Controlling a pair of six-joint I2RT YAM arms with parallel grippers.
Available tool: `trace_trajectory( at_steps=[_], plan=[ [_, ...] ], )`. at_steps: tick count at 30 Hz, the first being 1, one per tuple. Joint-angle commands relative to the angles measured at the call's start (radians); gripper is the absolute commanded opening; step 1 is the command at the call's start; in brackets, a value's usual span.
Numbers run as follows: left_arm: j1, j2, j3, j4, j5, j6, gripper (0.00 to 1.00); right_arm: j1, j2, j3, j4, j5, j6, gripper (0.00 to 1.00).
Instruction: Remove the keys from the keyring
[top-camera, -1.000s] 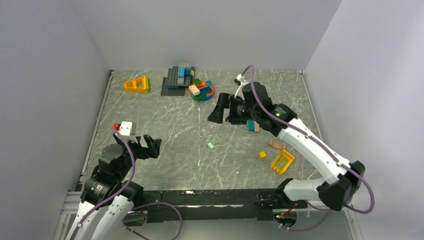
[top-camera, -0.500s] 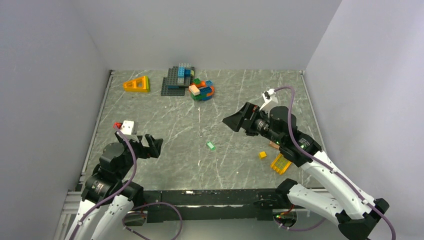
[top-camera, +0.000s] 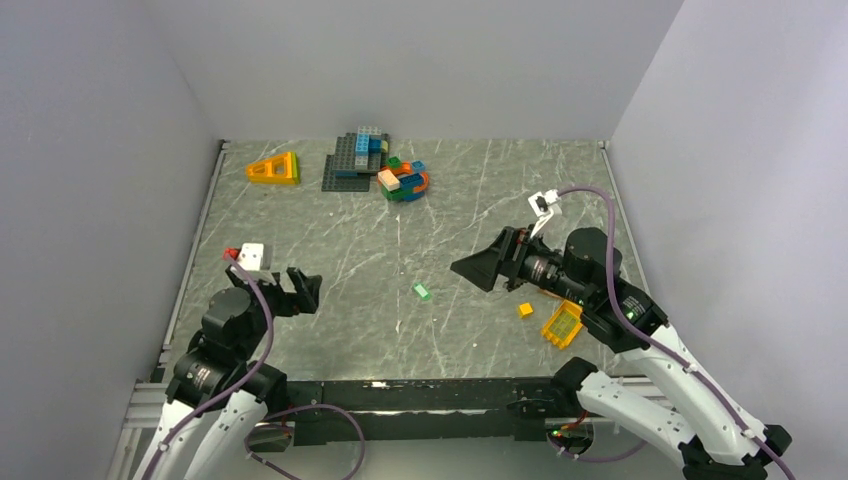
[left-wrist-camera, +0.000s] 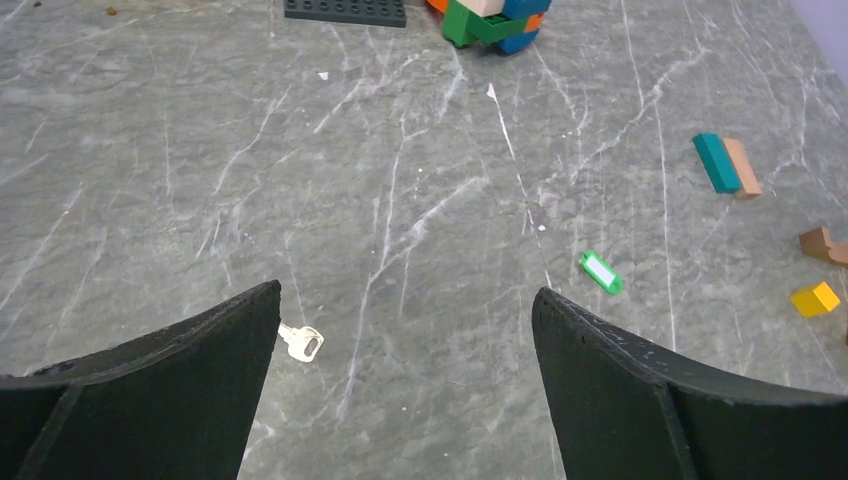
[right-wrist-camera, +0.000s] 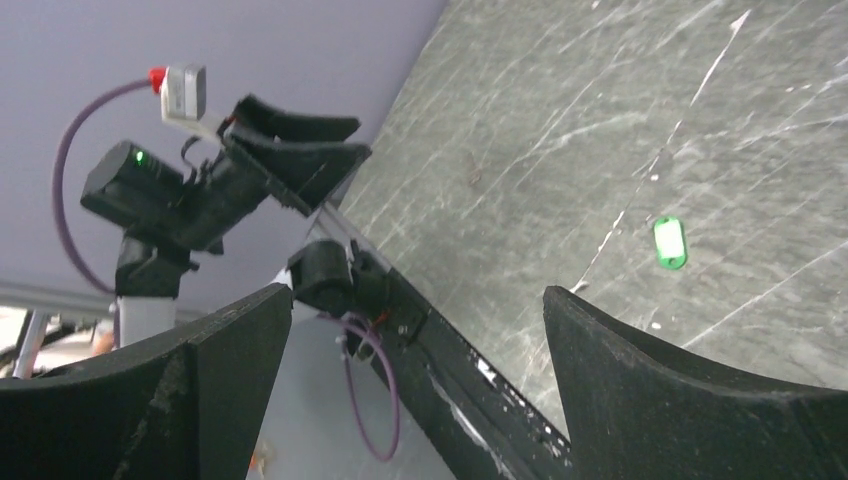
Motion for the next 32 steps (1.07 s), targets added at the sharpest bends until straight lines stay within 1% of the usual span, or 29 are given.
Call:
trace_trajectory(
  at_steps=[1,4,6,10,13,17,21,29,32],
  plan=[
    [-0.004,-0.056,-0.024,0.063,-0.083,-0.041,0.99,0.001,-0.029,0.040,-0.050,-0.148,-0.081,1.00],
    [-0.004,-0.078,-0.045,0.085,-0.086,-0.053,0.99,0.000,-0.058,0.038,-0.069,-0.210,-0.096,1.00],
    [-0.004,-0.075,-0.046,0.087,-0.079,-0.059,0.99,0.000,-0.089,0.024,-0.088,-0.232,-0.073,1.00],
    [-0.007,-0.044,-0.025,0.063,-0.072,-0.069,0.99,0.000,-0.181,-0.049,-0.068,-0.295,-0.018,1.00],
    [-0.022,-0.030,-0.016,0.047,-0.104,-0.079,0.99,0.001,-0.240,-0.028,-0.146,-0.229,-0.016,1.00],
    [-0.025,-0.033,-0.017,0.044,-0.115,-0.088,0.99,0.001,-0.304,-0.067,-0.148,-0.217,0.002,1.00],
    [-0.028,-0.032,-0.018,0.044,-0.110,-0.091,1.00,0.001,-0.294,-0.069,-0.198,-0.223,-0.033,1.00],
    [-0.032,-0.009,-0.006,0.032,-0.118,-0.093,0.98,0.001,-0.286,-0.042,-0.207,-0.262,-0.088,1.00],
    [-0.033,-0.017,-0.005,0.030,-0.124,-0.097,0.98,0.001,-0.281,-0.038,-0.235,-0.263,-0.099,1.00]
  ],
)
